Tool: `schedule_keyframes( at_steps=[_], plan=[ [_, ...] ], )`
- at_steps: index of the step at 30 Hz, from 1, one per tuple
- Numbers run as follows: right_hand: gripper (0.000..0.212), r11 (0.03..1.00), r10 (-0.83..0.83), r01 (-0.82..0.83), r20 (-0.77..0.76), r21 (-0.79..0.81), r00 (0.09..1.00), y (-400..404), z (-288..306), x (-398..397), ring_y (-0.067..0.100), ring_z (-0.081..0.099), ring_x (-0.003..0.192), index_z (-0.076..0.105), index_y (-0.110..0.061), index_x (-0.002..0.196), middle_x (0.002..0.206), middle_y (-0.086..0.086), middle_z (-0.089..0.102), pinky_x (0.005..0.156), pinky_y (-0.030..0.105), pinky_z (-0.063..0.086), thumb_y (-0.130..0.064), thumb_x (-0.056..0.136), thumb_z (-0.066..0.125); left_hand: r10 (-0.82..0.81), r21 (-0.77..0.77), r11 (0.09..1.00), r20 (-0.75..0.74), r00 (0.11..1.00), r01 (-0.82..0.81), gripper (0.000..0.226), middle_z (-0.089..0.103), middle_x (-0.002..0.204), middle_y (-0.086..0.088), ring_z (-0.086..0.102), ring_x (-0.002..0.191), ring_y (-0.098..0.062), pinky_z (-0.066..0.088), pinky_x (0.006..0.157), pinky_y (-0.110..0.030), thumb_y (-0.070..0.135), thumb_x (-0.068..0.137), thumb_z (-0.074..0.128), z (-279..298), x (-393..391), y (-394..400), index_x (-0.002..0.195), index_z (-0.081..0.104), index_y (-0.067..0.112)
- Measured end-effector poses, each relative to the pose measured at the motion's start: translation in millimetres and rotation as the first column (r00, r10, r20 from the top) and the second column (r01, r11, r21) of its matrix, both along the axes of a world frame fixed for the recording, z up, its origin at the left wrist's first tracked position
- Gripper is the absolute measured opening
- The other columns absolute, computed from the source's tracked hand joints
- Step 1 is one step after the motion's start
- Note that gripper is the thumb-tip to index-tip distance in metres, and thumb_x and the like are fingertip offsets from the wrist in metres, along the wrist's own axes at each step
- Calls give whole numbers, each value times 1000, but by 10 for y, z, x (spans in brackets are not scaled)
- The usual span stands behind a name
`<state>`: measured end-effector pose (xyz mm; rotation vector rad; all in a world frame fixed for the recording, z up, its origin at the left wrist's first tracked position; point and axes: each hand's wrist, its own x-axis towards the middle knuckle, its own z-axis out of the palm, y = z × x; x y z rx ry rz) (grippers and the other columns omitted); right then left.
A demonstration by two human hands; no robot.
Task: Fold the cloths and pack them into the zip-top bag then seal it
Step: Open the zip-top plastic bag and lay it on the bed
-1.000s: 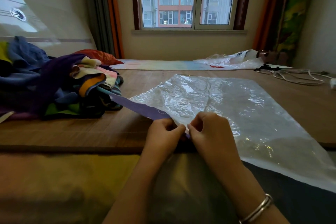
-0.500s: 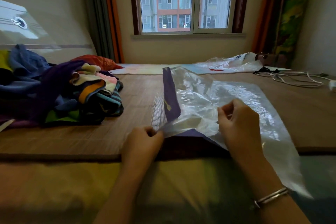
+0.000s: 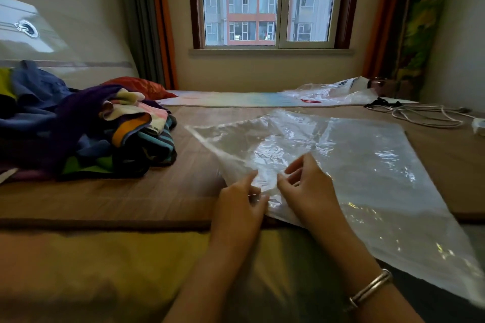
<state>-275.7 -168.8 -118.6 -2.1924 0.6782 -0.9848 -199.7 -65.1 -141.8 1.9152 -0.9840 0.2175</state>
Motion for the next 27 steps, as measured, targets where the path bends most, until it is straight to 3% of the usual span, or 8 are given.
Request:
schedule_keyframes(
  at_steps=[3, 6, 12, 17, 19, 21, 24, 27],
  plan=[
    [35, 993, 57, -85, -283, -86, 957, 46, -23, -65, 16, 56, 78, 41, -20, 100, 84, -1, 55, 62, 29, 41, -33, 80, 67, -6, 79, 997, -98, 995, 14, 80, 66, 117, -1, 62, 103, -11, 47, 85, -18, 28, 83, 72, 5, 98, -14, 149, 27, 27],
    [28, 975, -45, -63, -468, -211, 882, 71, -30, -197, 22, 53, 89, 46, -21, 92, 86, -3, 51, 69, 31, 38, -43, 81, 60, -11, 149, 988, -136, 991, 31, 92, 63, 120, -1, 59, 107, -17, 49, 94, -33, 32, 80, 74, 7, 164, -5, 151, 16, 30],
    [33, 965, -80, 2, -285, -263, 955, -23, 45, -320, 14, 52, 59, 47, -20, 62, 61, -2, 51, 52, 26, 35, -29, 93, 54, 2, 226, 973, -161, 987, 35, 94, 56, 131, -5, 54, 119, -23, 46, 99, -41, 47, 78, 73, -20, 290, -18, 150, 15, 30],
    [27, 970, -76, 84, 45, -227, 996, -203, 393, -295, 12, 63, 54, 54, -12, 73, 64, 5, 58, 53, 37, 54, -23, 97, 50, 44, 207, 978, -271, 962, 13, 97, 46, 141, -7, 49, 122, -25, 42, 103, -42, 38, 81, 71, -58, 566, 30, 150, 1, 40],
    [27, 981, -36, 47, 62, -188, 997, -265, 589, -281, 12, 68, 57, 55, -10, 79, 69, 7, 61, 53, 35, 57, -25, 99, 46, 192, 307, 945, -237, 952, -115, 95, 43, 142, -10, 47, 125, -29, 42, 103, -42, 35, 84, 67, -10, 691, 71, 150, -1, 39],
    [26, 993, 32, -32, -3, -110, 999, -272, 713, -213, 15, 70, 59, 53, -11, 81, 71, 9, 62, 52, 32, 57, -25, 100, 43, 297, 390, 888, -79, 952, -245, 82, 49, 137, -12, 48, 123, -30, 43, 100, -39, 26, 88, 61, 27, 749, 114, 152, 10, 33],
    [27, 990, 131, -129, -41, 61, 990, -223, 783, -84, 24, 71, 65, 51, -6, 84, 77, 18, 64, 58, 40, 60, -23, 102, 39, 129, 123, 985, -62, 990, -121, 58, 56, 133, -8, 52, 120, -26, 42, 102, -35, 3, 85, 56, 116, 560, 47, 138, 48, 25],
    [27, 982, 183, -177, -95, 64, 978, -144, 750, -18, 24, 69, 65, 49, -6, 83, 77, 15, 62, 57, 36, 59, -23, 101, 40, -251, -143, 965, -243, 937, 222, 36, 56, 133, 7, 53, 121, -12, 43, 97, -25, 21, 94, 57, 302, 202, -125, 131, 57, 24]
  ],
)
